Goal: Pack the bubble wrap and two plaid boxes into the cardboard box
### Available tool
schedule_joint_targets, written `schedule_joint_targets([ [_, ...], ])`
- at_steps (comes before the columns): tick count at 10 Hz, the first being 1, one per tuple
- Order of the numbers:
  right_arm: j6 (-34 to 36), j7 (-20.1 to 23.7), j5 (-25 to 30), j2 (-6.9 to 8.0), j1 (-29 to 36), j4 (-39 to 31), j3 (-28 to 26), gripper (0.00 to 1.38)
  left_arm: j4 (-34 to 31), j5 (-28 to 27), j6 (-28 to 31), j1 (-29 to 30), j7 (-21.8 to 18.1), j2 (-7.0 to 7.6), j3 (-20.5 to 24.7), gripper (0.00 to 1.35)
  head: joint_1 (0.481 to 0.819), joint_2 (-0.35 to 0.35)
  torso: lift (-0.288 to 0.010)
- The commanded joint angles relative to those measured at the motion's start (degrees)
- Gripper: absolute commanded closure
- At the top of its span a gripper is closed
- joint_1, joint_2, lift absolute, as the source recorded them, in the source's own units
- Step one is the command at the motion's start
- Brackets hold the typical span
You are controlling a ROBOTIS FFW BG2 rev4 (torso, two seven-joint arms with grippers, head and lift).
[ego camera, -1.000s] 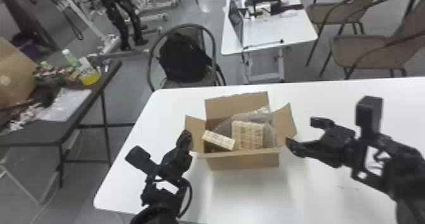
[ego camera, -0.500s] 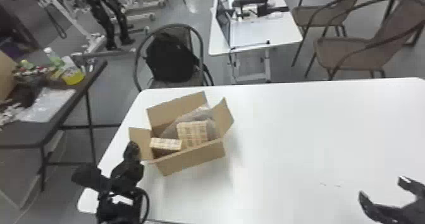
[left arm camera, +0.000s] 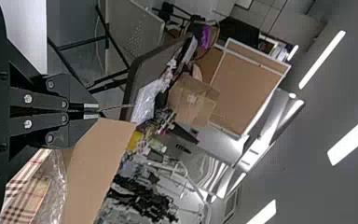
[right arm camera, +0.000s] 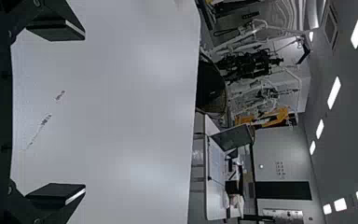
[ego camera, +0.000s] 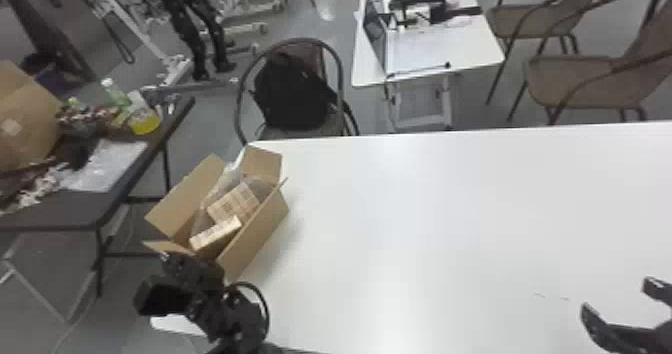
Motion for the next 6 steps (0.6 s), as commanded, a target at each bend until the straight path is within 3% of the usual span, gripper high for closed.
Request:
schedule_joint_targets([
  [1,0.27,0.22,0.54,0.15,-1.04,0.50,0.70,0.15,3.59,-2.29,-2.99,-2.59,3.46,-0.15,0.26,1.21,0.695,0.350,-0.050],
  [2,0.27,0.31,0.54,0.50,-1.30,0.76,0.70,0.15,5.26,-1.76,-3.43,-4.43,4.34,-0.15,0.87,1.18,0.695,0.350,-0.050],
  [3,0.27,0.40,0.63,0.68,-1.74,1.11,0.70,0.15,5.61,-4.49,-4.49,-4.87,4.78,-0.15,2.10,0.78,0.695,0.350,-0.050],
  [4,0.18,0.48,0.63,0.68,-1.74,1.03,0.70,0.15,5.61,-4.84,-6.86,-3.82,4.61,-0.15,0.35,0.29,0.695,0.350,-0.050],
  [5,-0.26,0.40,0.46,0.85,-1.57,0.94,0.70,0.15,5.17,-4.84,-12.13,-1.62,3.90,1.14,-3.78,0.11,0.695,0.350,-0.050],
  [6,-1.05,0.40,0.63,1.29,-1.13,0.67,0.70,0.15,-0.01,-7.30,-15.03,2.51,3.82,1.94,-8.27,0.14,0.695,0.350,-0.050],
])
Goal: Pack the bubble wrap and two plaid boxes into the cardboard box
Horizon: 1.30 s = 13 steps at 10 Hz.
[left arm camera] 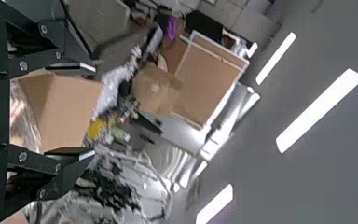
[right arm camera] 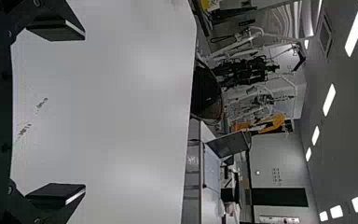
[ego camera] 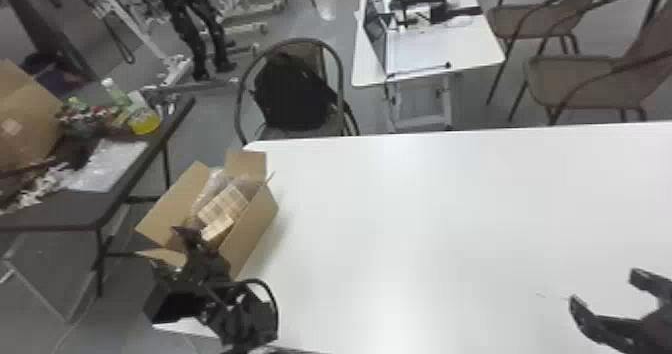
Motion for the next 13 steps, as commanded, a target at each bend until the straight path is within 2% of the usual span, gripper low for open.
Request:
schedule_joint_targets([
  [1,-1.64,-0.07,0.18,0.84,0.90,-0.57,-0.18,0.15,-12.17,-6.24,1.10,8.30,-0.80,0.22,-5.52,0.14,0.695,0.350,-0.050],
  [2,-3.48,-0.34,0.62,1.28,1.87,-1.18,-0.44,0.15,-20.43,-11.51,5.93,14.45,-4.76,-0.57,-7.63,0.14,0.695,0.350,-0.050],
  [3,-6.82,-2.01,0.70,1.80,3.36,-1.62,-0.62,0.14,-23.68,-12.66,7.87,18.76,-8.54,-0.75,-11.76,0.14,0.695,0.350,-0.050],
  [4,-9.81,-4.65,0.97,2.24,5.38,-2.15,-0.62,0.14,-23.77,-14.76,8.22,21.22,-11.70,-1.10,-13.51,0.14,0.695,0.337,-0.050],
  [5,-11.92,-8.07,1.06,2.24,7.84,-3.03,-0.79,0.14,-23.77,-16.70,9.80,23.06,-21.89,-1.60,-10.97,0.14,0.695,0.270,-0.050],
  [6,-13.24,-9.57,2.46,2.24,9.51,-3.73,-2.11,0.09,-23.42,-18.98,11.47,25.26,-31.30,-1.60,-7.71,0.14,0.695,0.205,-0.050],
  [7,-13.68,-10.01,3.87,2.24,11.09,-3.90,-3.25,0.05,-21.57,-20.65,11.47,27.02,-37.28,-1.60,-4.29,0.14,0.695,0.178,-0.050],
  [8,-14.56,-11.32,4.13,2.24,13.12,-3.55,-3.34,0.10,-19.72,-20.57,11.38,28.42,-38.15,-1.60,-3.76,0.14,0.695,0.152,-0.050],
  [10,-17.28,-13.17,3.69,2.51,15.40,-2.50,-4.04,0.12,-16.82,-18.90,11.21,28.77,-41.93,-1.60,-2.35,0.14,0.695,0.160,-0.050],
  [13,-17.99,-13.17,2.11,2.77,15.67,-1.36,-4.22,0.12,-16.38,-16.61,12.00,29.13,-44.39,-1.60,-2.70,0.14,0.695,0.155,-0.050],
])
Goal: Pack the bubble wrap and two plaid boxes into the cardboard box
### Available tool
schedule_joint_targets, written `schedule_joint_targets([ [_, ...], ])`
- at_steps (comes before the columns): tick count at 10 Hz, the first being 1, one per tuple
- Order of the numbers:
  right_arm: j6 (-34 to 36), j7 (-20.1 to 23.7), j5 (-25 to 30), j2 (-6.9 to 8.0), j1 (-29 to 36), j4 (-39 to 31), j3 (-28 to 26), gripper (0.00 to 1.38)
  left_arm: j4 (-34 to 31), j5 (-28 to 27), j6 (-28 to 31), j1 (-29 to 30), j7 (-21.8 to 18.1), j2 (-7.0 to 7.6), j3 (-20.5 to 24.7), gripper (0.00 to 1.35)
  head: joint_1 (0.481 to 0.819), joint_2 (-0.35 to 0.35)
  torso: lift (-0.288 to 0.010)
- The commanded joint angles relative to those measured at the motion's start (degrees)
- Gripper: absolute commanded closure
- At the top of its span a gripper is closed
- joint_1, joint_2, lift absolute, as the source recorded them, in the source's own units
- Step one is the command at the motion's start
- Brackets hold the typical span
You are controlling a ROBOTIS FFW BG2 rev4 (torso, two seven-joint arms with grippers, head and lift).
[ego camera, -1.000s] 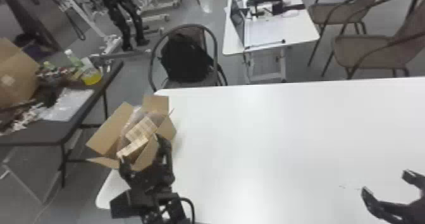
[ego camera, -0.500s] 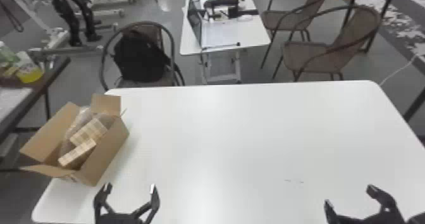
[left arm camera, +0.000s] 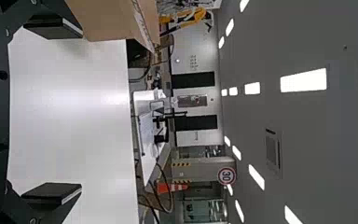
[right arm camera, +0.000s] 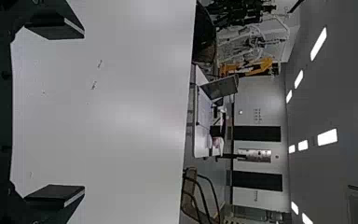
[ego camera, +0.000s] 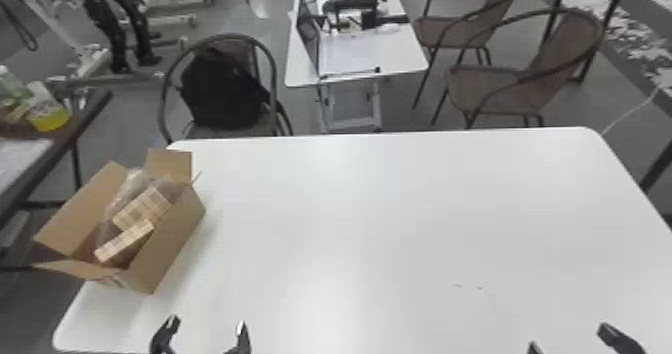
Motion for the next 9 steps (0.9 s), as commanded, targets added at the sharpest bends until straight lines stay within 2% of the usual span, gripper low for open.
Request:
schedule_joint_targets([
  [1,-0.47,0.00,-0.44,0.23,0.01,0.45,-0.01,0.12,0.02,0.58,0.09,0.51,0.00,-0.23,-0.16,0.14,0.695,0.156,-0.050],
  [9,-1.35,0.00,-0.80,1.11,-0.25,0.98,0.08,0.12,0.02,1.55,0.09,0.43,-0.88,-0.23,-0.25,0.14,0.695,0.160,-0.050],
])
